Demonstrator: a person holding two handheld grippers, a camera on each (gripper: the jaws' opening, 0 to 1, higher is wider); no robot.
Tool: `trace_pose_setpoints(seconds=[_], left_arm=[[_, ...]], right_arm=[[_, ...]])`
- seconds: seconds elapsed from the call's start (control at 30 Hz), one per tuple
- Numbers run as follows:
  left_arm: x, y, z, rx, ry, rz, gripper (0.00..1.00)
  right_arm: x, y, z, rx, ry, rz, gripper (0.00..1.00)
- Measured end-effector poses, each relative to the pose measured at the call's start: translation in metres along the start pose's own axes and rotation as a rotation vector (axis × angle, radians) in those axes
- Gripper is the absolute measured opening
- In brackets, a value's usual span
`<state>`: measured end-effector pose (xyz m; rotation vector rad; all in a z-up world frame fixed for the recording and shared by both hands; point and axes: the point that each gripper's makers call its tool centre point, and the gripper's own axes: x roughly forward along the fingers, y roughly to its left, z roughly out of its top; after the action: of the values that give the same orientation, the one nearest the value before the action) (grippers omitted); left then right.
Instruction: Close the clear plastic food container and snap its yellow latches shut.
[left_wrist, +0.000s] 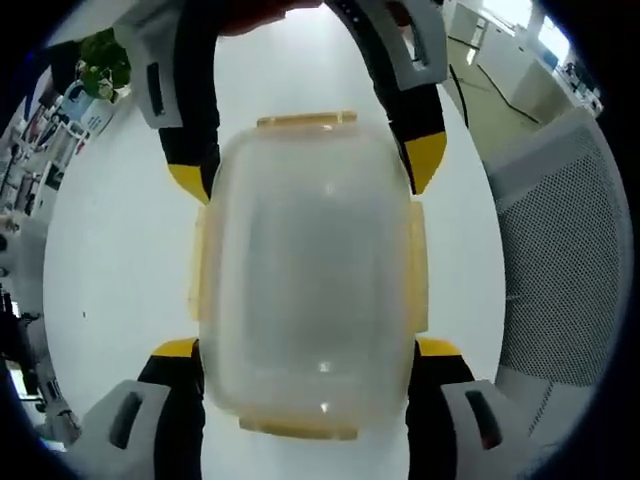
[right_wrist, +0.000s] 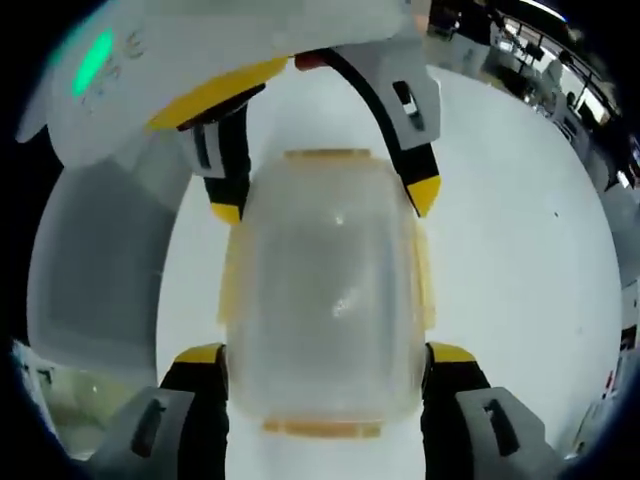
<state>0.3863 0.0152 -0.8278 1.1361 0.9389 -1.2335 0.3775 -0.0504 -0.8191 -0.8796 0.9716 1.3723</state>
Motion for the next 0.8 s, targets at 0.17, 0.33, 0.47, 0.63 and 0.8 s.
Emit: trace_pose_setpoints(seconds=[0.17, 0.33, 0.47, 0.63, 0.8], left_arm=[[0.0002, -0.0004, -0.0003, -0.008, -0.015, -0.008, 0.85], [0.0018, -0.0004, -0.0003, -0.013, -0.006, -0.013, 0.85], [0.0017, -0.0007, -0.001, -0.012, 0.004, -0.017, 0.86], [0.0019, -0.0007, -0.0013, -0.011, 0.003, -0.018, 0.86], [0.002, -0.0006, -0.0015, -0.009, 0.005, -0.014, 0.86]], right_arm=[[0.003, 0.0011, -0.0002, -0.01, 0.005, -0.02, 0.81], [0.0033, 0.0, 0.0, -0.014, 0.001, -0.024, 0.82], [0.0034, 0.0001, 0.0007, -0.012, -0.012, -0.028, 0.82], [0.0035, -0.0001, 0.0014, -0.009, -0.024, -0.033, 0.82], [0.0037, 0.0, 0.0017, -0.012, -0.025, -0.032, 0.82]])
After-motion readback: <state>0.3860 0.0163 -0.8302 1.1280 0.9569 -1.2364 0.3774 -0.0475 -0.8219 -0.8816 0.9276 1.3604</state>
